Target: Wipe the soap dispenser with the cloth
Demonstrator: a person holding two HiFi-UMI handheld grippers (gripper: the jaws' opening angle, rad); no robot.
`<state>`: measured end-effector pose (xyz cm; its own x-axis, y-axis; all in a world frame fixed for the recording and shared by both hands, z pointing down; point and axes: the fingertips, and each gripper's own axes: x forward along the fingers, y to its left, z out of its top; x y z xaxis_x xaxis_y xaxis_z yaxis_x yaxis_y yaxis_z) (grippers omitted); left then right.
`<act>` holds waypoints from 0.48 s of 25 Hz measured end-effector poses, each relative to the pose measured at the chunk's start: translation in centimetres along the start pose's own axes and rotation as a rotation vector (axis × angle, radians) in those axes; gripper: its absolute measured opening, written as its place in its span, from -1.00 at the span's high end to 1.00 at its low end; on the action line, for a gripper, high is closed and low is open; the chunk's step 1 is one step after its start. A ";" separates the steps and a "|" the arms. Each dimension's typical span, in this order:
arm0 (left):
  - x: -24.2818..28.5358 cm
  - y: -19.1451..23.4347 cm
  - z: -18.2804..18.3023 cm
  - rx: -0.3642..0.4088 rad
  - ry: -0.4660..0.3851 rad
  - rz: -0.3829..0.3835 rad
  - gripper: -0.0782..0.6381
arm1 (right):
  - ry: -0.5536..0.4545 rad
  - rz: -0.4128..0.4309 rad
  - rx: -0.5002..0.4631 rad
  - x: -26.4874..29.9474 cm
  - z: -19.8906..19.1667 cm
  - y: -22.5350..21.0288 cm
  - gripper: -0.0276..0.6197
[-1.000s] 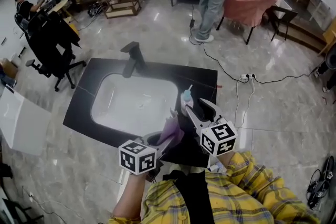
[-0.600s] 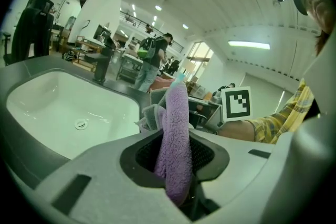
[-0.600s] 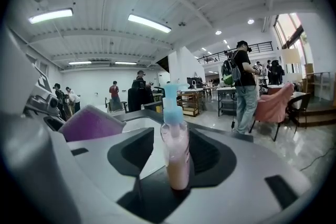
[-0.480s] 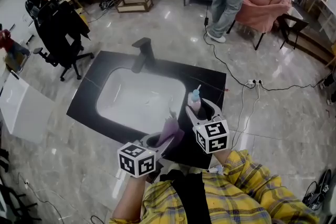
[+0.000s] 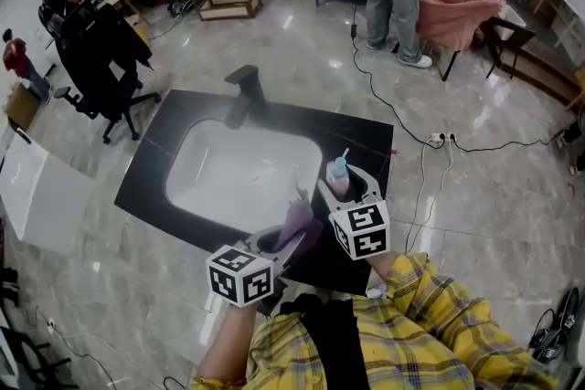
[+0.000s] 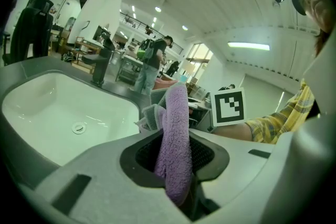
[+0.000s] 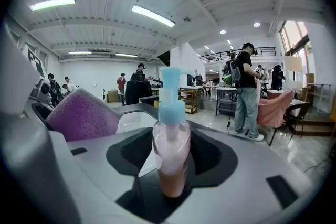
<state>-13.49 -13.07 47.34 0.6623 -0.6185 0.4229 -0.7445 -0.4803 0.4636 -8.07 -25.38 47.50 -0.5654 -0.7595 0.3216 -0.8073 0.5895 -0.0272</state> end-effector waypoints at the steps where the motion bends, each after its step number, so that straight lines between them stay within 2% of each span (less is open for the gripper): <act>1: 0.1 0.1 0.1 0.001 -0.002 -0.001 0.56 | -0.001 -0.005 0.000 0.0 0.0 -0.1 0.29; 7: 0.7 0.6 0.9 0.011 -0.006 -0.001 0.56 | 0.001 0.062 -0.026 -0.1 0.0 0.0 0.33; 12: 1.4 1.0 0.9 0.026 0.004 -0.003 0.56 | 0.031 0.201 -0.072 0.2 -0.2 0.4 0.33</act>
<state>-13.40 -14.97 47.64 0.6648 -0.6143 0.4251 -0.7445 -0.4979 0.4448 -8.52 -25.24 47.76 -0.7075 -0.6164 0.3457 -0.6640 0.7473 -0.0263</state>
